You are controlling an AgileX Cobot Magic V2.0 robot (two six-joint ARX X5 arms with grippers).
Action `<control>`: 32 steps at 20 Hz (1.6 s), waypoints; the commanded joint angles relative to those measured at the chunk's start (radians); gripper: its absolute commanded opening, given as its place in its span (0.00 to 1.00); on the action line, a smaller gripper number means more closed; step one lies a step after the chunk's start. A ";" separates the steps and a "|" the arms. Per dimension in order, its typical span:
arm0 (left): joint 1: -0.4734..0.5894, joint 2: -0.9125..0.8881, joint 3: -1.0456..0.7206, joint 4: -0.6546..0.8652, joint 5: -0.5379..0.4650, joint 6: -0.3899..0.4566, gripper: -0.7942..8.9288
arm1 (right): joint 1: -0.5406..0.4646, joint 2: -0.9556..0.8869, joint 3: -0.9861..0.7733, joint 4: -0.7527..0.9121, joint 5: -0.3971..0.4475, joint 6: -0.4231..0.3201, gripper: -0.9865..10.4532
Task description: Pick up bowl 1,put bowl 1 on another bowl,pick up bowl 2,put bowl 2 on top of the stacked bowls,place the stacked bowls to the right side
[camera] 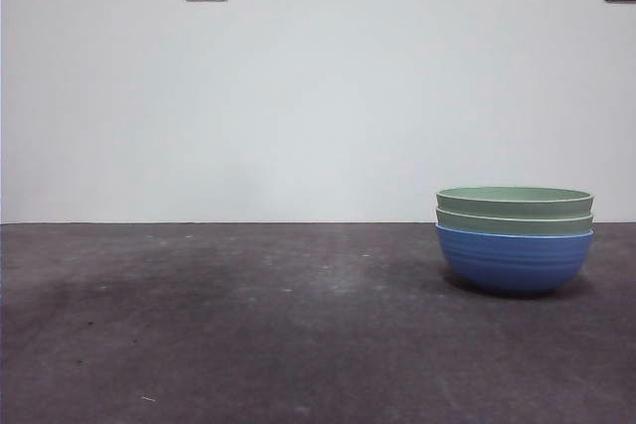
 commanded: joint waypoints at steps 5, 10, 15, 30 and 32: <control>-0.003 -0.001 0.002 -0.002 -0.004 0.011 0.08 | 0.001 -0.002 -0.004 0.002 0.005 -0.009 0.09; -0.003 -0.001 0.002 -0.002 -0.003 0.011 0.08 | 0.001 -0.002 -0.004 0.002 0.005 -0.009 0.09; 0.107 -0.067 -0.015 0.150 -0.028 0.163 0.08 | 0.001 -0.002 -0.004 0.002 0.005 -0.009 0.09; 0.519 -0.816 -1.099 0.992 -0.033 0.192 0.08 | 0.001 -0.002 -0.004 0.002 0.005 -0.009 0.09; 0.521 -0.855 -1.178 0.999 -0.034 0.192 0.08 | 0.001 -0.002 -0.004 0.002 0.005 -0.009 0.09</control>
